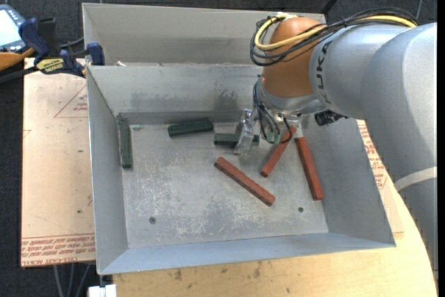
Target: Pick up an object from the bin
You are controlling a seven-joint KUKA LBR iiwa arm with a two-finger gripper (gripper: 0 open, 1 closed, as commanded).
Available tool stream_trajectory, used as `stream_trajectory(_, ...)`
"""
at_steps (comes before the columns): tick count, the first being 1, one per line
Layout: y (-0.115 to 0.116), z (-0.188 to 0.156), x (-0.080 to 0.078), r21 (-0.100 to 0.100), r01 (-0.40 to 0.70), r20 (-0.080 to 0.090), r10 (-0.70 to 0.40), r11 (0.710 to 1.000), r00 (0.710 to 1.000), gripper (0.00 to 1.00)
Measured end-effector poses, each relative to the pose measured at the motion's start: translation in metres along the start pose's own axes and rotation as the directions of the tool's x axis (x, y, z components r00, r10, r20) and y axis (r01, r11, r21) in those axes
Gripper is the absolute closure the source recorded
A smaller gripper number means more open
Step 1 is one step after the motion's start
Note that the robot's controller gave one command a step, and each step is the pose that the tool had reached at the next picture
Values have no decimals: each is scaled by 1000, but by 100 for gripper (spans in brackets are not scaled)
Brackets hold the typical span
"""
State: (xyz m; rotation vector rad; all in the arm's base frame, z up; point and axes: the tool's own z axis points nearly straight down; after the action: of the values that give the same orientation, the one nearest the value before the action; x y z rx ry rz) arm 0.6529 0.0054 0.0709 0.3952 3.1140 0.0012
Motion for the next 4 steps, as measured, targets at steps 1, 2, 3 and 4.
stream_trajectory(1,-6,-166,26,-3,-80,9,80,997,997,100)
stream_trajectory(2,-7,-161,27,0,-80,1,80,997,997,0)
stream_trajectory(3,5,-6,74,6,-490,-7,490,871,871,0)
stream_trajectory(4,5,-9,72,2,-490,-3,490,872,872,100)
